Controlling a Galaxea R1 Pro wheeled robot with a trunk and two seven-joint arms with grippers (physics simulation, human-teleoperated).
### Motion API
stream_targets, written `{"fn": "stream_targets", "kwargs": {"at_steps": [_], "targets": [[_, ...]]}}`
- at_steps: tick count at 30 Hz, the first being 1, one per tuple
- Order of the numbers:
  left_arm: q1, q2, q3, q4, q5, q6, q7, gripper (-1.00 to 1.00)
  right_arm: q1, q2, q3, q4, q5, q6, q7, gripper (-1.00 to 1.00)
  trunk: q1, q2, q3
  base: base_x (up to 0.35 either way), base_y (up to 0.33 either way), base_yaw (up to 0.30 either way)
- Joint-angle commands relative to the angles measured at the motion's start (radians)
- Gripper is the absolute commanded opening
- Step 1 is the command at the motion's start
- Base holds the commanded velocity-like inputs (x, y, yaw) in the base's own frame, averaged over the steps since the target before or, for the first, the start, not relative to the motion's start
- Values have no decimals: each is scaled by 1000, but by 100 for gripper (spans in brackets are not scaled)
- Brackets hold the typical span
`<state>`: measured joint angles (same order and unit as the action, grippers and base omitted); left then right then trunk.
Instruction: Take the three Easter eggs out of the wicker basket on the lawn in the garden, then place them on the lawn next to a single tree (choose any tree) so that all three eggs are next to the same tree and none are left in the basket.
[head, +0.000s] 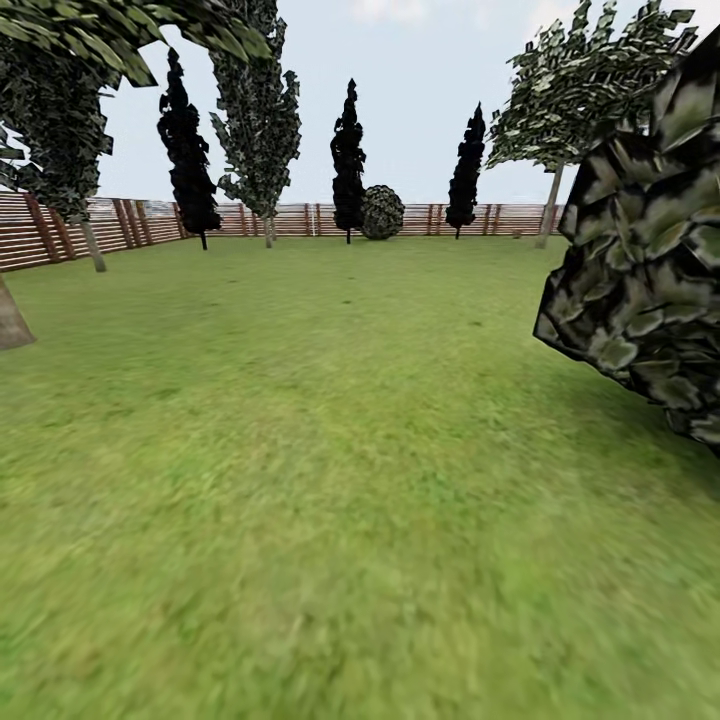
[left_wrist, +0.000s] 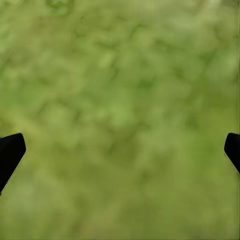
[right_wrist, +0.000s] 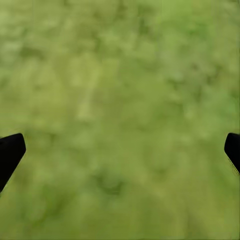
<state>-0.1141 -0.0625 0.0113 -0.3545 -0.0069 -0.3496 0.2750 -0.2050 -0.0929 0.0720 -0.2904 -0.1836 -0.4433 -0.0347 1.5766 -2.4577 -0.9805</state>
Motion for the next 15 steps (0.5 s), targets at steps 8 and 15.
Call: {"fn": "stream_targets", "kwargs": {"at_steps": [8, 15], "targets": [[0, 0, 1, 1, -1, -3, 3, 100, -1, -1, 6, 0, -7, -3, -5, 100, 0, 0, -1, 330, 0, 0], [0, 0, 1, 1, -1, -3, 3, 100, -1, -1, 6, 1, -7, -3, -5, 100, 0, 0, -1, 332, 0, 0]]}}
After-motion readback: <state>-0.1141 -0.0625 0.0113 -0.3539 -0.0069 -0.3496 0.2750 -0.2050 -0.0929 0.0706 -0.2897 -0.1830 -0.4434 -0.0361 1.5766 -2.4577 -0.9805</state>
